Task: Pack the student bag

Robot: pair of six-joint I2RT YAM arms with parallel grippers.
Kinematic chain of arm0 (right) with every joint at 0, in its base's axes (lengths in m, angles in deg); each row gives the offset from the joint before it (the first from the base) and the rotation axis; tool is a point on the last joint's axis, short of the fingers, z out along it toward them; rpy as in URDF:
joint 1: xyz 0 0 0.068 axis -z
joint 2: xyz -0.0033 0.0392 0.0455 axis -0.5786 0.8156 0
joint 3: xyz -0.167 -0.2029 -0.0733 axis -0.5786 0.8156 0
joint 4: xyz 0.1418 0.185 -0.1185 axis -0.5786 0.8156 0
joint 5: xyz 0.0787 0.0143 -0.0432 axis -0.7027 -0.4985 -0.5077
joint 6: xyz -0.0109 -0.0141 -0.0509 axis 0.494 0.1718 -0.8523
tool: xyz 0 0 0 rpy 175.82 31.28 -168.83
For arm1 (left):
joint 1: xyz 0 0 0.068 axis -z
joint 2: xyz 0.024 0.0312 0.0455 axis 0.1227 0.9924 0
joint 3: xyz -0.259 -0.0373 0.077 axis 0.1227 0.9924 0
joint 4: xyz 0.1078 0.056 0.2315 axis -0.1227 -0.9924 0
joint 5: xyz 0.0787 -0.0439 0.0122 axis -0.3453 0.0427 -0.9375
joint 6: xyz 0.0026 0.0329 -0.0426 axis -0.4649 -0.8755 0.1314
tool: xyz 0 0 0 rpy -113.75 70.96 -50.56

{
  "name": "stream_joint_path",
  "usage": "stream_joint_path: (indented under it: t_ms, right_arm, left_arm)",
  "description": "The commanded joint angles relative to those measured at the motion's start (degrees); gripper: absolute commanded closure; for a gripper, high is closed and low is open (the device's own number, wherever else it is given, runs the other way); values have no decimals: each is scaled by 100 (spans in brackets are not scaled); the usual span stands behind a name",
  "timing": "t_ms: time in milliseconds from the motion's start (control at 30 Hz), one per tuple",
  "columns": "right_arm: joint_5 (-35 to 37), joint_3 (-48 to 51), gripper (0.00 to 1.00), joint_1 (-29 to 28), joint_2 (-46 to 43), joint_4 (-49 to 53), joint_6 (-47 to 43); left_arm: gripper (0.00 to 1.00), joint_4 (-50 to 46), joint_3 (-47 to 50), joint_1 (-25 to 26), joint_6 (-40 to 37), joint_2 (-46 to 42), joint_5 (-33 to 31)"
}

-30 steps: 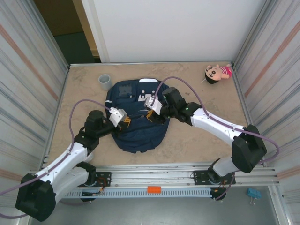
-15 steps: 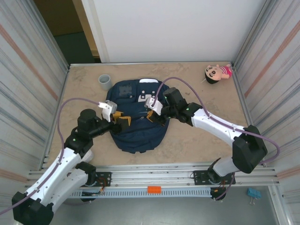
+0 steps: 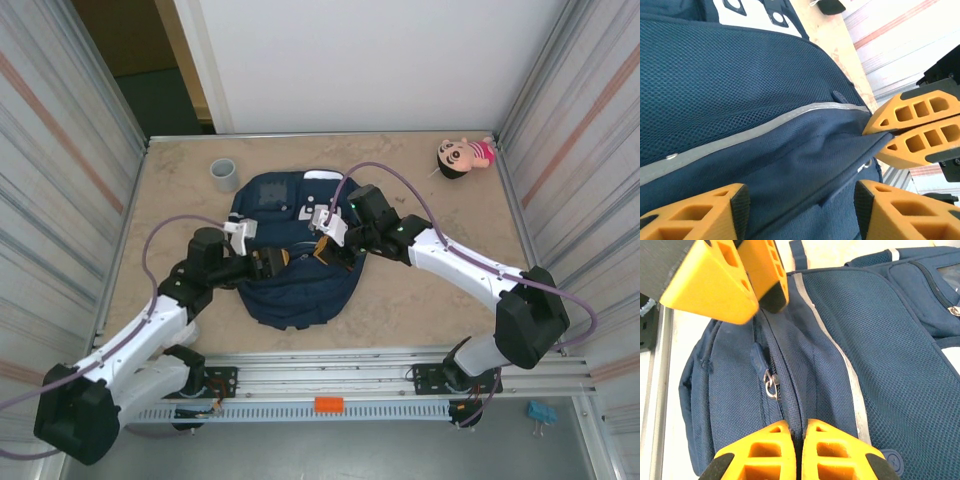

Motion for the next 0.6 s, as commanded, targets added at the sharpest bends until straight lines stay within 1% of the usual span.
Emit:
stream_joint_path:
  t_ms: [0, 100, 167, 233, 400, 467, 567]
  right_arm:
    - [-566, -301, 100, -64, -18, -165, 341]
    - [-496, -329, 100, -46, 19, -258, 576]
    - [-480, -356, 100, -43, 33, -340, 760]
    - [-416, -407, 100, -42, 54, -341, 898]
    - [-399, -410, 100, -46, 49, -294, 951]
    - [-445, -402, 100, -61, 45, -304, 958]
    - [-377, -415, 100, -60, 60, -293, 1012]
  left_arm:
    - [41, 219, -299, 147, 15, 228, 329]
    - [41, -82, -376, 306, -123, 108, 136]
    - [40, -323, -355, 462, -147, -150, -154]
    - [39, -539, -320, 654, -7, -398, -524]
    - [39, -969, -194, 1102, 290, -812, -1141]
    - [39, -992, -87, 1156, 476, -890, -1213]
    - [39, -1000, -37, 1211, 590, -964, -1073]
